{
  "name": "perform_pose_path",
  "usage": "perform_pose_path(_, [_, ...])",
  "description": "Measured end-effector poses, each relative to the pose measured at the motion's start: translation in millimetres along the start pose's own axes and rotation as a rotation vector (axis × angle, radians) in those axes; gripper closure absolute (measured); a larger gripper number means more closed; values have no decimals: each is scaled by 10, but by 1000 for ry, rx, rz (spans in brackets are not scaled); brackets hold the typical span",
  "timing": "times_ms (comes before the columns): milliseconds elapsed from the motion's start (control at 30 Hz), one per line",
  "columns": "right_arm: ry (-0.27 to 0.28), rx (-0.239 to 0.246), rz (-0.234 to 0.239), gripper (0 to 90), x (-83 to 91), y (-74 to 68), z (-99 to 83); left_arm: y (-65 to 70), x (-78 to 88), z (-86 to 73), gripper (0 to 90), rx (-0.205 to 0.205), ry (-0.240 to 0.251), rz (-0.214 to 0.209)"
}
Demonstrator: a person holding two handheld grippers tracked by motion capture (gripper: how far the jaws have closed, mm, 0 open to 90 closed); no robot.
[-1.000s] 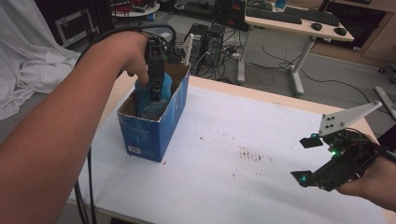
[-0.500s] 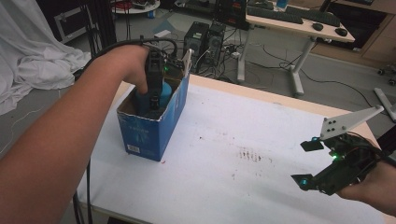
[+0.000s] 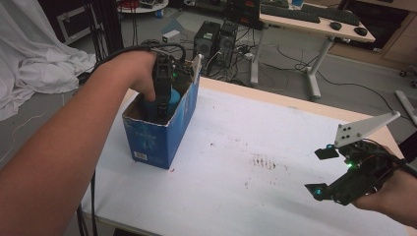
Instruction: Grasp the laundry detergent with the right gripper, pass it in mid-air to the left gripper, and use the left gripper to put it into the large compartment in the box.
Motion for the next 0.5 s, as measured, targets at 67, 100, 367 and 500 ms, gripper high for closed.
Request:
perform_pose_path(67, [1, -4, 1, 16, -4, -5, -2, 9, 36, 3, 343, -1, 10, -8])
perform_pose_path(100, [0, -3, 2, 16, -5, -6, -3, 7, 48, 3, 325, -1, 10, -8])
perform_pose_path(367, [-1, 0, 8, 17, -16, -10, 5, 11, 144, 6, 259, 12, 13, 4])
perform_pose_path(500, [0, 3, 9, 17, -11, -4, 2, 25, 233, 20, 237, 15, 10, 9])
Point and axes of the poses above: each handheld gripper's, and its own axes: x roughly backward along the jaws, z roughly out of its top, y roughly to its right, the point moved 3 cm from there along -x, roughly forward along the jaws, and after that the axes turned 11 degrees about y, right-handed, at the moved point
